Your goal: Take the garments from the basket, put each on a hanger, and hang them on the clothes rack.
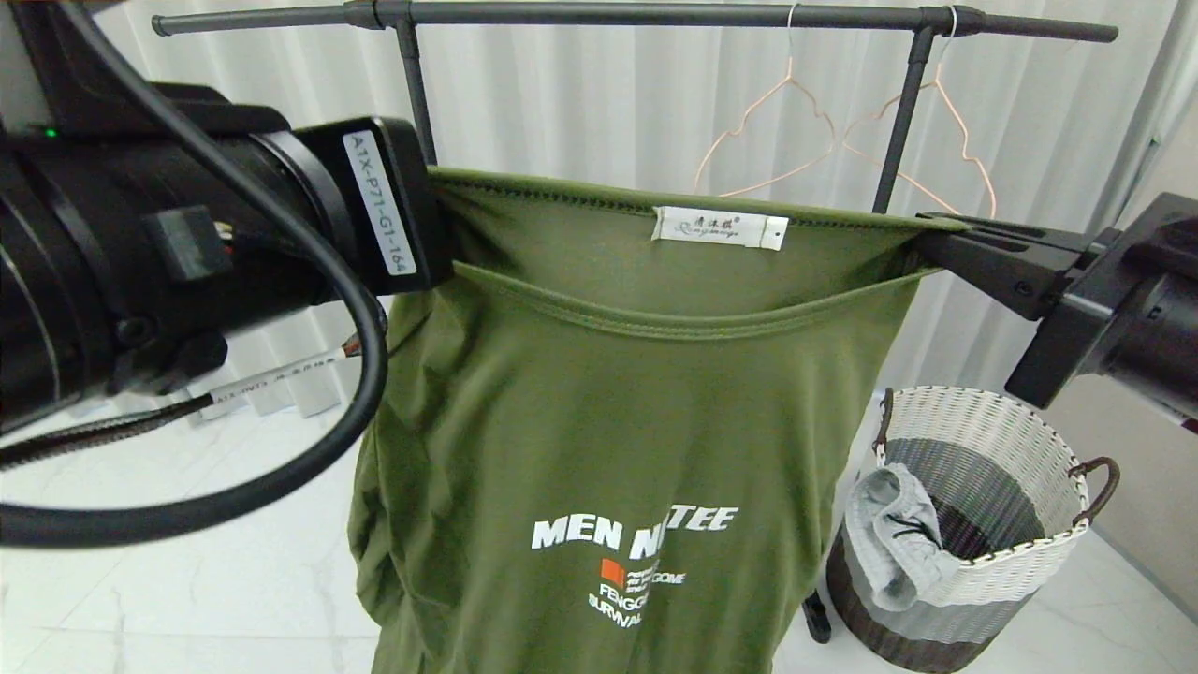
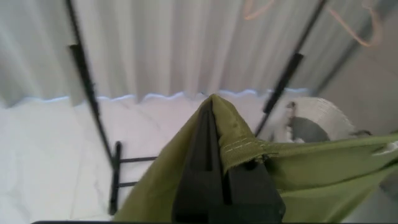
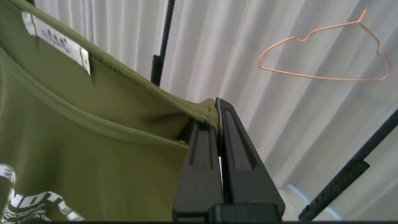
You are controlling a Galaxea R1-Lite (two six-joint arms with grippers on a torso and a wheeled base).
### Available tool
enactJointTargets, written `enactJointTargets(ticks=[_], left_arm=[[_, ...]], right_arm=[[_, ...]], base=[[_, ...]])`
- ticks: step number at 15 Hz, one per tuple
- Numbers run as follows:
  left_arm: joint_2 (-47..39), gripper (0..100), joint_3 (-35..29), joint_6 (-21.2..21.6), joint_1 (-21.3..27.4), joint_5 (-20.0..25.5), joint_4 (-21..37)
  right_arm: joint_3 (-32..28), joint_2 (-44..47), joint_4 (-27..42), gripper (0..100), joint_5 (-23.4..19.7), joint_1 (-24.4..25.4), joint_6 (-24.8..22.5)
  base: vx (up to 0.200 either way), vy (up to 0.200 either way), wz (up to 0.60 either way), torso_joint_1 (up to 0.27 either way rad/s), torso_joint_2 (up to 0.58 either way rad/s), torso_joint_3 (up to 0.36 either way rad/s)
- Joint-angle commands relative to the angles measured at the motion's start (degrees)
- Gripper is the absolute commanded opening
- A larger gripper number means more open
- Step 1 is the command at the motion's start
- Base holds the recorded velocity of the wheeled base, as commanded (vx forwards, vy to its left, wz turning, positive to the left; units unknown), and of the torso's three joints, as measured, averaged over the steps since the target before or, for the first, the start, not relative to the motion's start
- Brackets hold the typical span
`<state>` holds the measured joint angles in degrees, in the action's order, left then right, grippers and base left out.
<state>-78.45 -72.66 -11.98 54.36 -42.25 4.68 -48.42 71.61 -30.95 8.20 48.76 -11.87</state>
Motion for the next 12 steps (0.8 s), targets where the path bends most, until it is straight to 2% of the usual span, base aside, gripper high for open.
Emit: enactJointTargets(ticks=[1, 4, 7, 10, 12], left_arm=[[0.14, 0, 2.26, -0.06, 1.10, -2.75, -0.02], [0.66, 0, 2.26, -0.06, 3.83, -3.10, -0.02], [-1.01, 0, 1.11, 3.63, 4.97, -2.92, -1.61], [-6.98, 0, -5.22, 4.60, 4.79, -2.75, -5.56], [-10.24, 0, -8.99, 4.60, 4.35, -2.75, -5.56]], right_arm=[[0.17, 0.55, 0.01, 0, 1.11, 0.46, -0.43], [-0.18, -0.15, 0.01, 0, 2.17, 1.07, -1.66], [-0.09, -3.14, 0.45, 0, 3.75, 1.25, -3.33], [0.08, -8.41, 3.97, 0, 3.92, 1.77, -4.56], [1.14, -12.46, 8.45, 0, 3.84, 5.82, -4.91]], base=[[0.000, 0.000, 0.00, 0.000, 0.00, 0.000], [0.000, 0.000, 0.00, 0.000, 0.00, 0.000], [0.000, 0.000, 0.00, 0.000, 0.00, 0.000], [0.000, 0.000, 0.00, 0.000, 0.00, 0.000], [0.000, 0.000, 0.00, 0.000, 0.00, 0.000]])
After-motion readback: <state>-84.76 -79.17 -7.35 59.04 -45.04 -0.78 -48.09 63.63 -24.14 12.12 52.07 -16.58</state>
